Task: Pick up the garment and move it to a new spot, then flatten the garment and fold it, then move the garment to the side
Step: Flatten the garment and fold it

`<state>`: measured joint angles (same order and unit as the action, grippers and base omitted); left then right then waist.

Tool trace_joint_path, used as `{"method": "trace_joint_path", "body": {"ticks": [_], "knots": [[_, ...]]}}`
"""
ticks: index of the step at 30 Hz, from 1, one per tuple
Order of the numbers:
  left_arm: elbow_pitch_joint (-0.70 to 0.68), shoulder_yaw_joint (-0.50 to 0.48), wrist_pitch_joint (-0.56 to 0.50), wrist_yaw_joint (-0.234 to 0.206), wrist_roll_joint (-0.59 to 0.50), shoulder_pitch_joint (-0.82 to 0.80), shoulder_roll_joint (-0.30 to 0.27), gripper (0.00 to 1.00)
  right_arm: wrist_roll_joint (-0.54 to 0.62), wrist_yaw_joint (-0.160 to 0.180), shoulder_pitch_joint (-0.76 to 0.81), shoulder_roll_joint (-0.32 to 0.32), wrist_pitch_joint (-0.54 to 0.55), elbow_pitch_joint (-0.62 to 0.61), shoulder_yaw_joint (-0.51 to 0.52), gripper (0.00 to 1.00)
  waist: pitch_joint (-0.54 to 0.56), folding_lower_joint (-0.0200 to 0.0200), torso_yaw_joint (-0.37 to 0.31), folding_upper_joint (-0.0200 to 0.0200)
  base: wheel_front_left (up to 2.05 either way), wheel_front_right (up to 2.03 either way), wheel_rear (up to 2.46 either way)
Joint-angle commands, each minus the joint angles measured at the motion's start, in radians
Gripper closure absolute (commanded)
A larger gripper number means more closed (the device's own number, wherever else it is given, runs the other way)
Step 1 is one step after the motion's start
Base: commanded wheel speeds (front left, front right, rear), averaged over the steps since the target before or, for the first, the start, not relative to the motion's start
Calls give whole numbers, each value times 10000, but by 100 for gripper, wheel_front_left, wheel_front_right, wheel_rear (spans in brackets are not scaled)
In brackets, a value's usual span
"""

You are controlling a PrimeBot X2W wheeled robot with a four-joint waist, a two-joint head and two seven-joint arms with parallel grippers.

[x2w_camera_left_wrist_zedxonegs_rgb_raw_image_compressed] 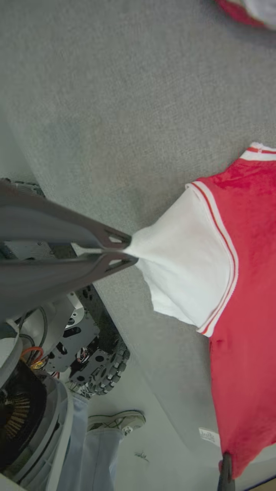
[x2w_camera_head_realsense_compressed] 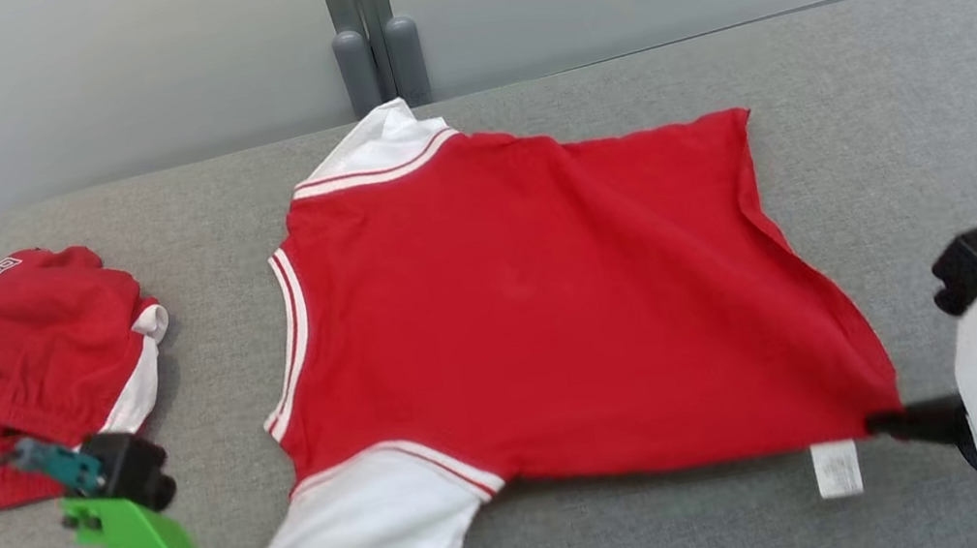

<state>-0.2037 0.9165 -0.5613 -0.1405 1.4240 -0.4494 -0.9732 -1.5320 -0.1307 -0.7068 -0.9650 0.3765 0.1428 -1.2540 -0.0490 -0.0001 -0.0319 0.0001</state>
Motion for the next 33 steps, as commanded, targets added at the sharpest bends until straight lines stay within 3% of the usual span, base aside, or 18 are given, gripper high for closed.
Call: {"method": "trace_joint_path", "body": {"ticks": [1, 7, 16, 21, 33], "knots": [[-336, 162, -95, -156, -56, 417, -283, 100, -100, 0, 414, -234, 262, -213, -94, 100, 59, 1, 6, -1, 0, 0, 0], [-1629, 467, -408, -473, 434, 1183, -896, 100, -388, 2, 1144, -890, 635, -704, -148, 100, -13, 1, -46, -1, 0, 0, 0], [-2063, 231, -753, -511, 724, 830, -1176, 100, -563, 0, 855, -793, 752, -680, -9, 100, -108, 1, -160, -1, 0, 0, 0], [-1374, -31, -1415, -301, 737, -196, -696, 100, -873, 0, 375, -431, 858, -377, 272, 100, -393, 1, -228, -1, 0, 0, 0], [2384, -292, -2477, 421, 161, -3178, 1416, 100, -2645, 0, -800, 409, 831, 659, 941, 100, -1420, 1, -572, -1, 0, 0, 0]]}}
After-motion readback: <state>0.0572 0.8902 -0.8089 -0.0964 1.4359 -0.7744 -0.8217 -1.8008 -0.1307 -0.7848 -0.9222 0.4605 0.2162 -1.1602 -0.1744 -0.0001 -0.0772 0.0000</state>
